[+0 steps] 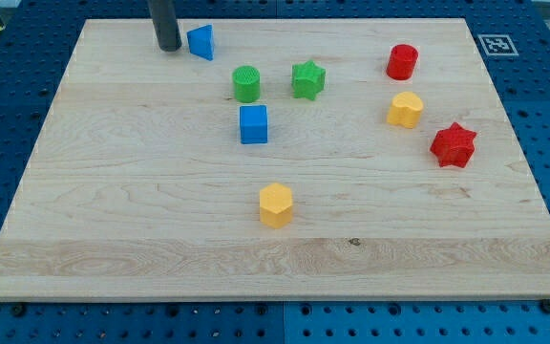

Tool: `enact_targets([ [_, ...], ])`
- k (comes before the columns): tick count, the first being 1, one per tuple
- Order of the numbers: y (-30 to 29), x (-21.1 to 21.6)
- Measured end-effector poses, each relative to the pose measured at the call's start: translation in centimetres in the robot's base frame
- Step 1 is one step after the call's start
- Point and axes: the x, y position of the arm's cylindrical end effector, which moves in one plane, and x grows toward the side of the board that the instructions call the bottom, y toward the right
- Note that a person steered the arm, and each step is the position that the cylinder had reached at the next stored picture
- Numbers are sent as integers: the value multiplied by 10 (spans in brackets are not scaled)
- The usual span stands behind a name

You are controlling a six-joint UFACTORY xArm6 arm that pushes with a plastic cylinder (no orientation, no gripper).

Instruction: Move the blue triangle left a bit

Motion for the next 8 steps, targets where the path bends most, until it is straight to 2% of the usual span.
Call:
enact_targets([
  [2,54,59],
  [3,78,50],
  [4,83,17],
  [5,78,5],
  [8,23,5],
])
